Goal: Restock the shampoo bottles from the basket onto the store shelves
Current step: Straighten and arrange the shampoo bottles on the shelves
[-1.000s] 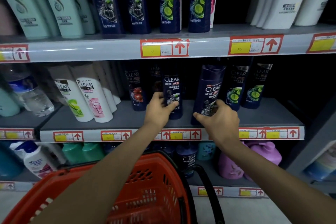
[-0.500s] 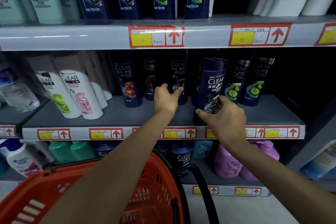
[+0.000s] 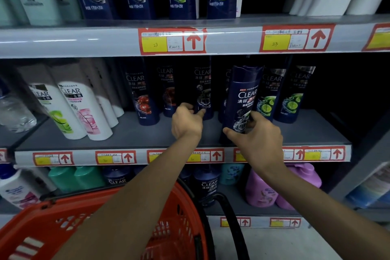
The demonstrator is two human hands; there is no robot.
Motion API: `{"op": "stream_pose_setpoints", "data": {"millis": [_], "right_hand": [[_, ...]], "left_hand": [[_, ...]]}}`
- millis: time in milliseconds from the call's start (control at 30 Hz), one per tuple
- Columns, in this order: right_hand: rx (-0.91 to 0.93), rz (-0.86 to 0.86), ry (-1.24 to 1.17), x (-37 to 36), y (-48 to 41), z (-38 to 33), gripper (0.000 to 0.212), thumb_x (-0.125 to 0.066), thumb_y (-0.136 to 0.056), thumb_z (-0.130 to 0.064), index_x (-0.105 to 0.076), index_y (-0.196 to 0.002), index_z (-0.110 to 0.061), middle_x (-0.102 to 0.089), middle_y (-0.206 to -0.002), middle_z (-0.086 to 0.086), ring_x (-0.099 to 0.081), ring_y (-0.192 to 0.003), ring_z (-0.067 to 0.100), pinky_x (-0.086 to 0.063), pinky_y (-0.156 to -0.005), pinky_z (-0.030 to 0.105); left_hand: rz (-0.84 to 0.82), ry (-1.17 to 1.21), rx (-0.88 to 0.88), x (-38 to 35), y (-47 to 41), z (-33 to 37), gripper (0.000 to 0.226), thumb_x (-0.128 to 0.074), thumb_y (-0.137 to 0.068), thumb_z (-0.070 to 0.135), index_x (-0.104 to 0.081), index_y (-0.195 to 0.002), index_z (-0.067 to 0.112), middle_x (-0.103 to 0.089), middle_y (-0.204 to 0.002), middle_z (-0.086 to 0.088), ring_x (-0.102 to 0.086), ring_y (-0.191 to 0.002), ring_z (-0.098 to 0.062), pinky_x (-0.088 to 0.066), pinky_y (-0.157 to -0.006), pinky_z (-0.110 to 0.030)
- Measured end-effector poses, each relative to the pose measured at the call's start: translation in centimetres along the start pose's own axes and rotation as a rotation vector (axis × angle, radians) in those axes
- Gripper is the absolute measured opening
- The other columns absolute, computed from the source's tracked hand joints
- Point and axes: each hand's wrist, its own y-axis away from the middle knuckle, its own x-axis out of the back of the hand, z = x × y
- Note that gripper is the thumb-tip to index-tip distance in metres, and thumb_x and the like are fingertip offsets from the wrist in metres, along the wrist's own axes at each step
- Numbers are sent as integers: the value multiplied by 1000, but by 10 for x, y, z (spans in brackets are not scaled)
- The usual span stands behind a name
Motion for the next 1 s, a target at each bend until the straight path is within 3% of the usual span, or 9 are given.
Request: {"op": "stream_pose_setpoints", "data": {"millis": [200, 467, 667, 833, 1000], "right_hand": [[4, -4, 1, 1, 0, -1, 40, -85, -76, -46, -68, -106, -25, -70, -85, -15, -67, -84, 12, -43, -71, 23], [18, 8, 6, -2, 0, -1, 41, -84, -76, -48, -68, -107, -27, -74, -90, -13, -69, -85, 11, -47, -71, 24], [29, 23, 27, -6, -1, 0, 39, -82, -76, -49, -68, -105, -25, -73, -88, -11, -68, -84, 15, -51, -72, 29], [18, 10, 22, -7, -1, -1, 41, -80, -75, -51, -67, -106, -27, -74, -90, -11, -70, -86, 15, -58, -78, 37], [3, 5, 29, -6, 0, -2, 41, -80, -76, -51, -66, -106, -26, -73, -86, -9, -69, -83, 17, -58, -75, 37]], "left_hand": [[17, -4, 26, -3, 1, 2, 43, -77, -88, 44, -70, -125, 23, -74, -117, 6, -68, -110, -22, -56, -87, -38], [-22, -48, 15, 1, 3, 6, 42, -77, -89, 42, -67, -125, 22, -73, -114, 4, -68, -107, -23, -49, -76, -32], [-17, -71, 21, -1, 2, 7, 41, -76, -89, 45, -68, -123, 25, -74, -114, 5, -68, -107, -24, -57, -85, -39], [-27, -67, 21, 1, 2, 7, 43, -76, -89, 45, -68, -126, 25, -74, -117, 5, -68, -109, -23, -56, -85, -36], [-39, -63, 18, 2, 5, 9, 44, -75, -90, 44, -67, -129, 24, -73, -121, 4, -67, -112, -24, -55, -86, -36]]}}
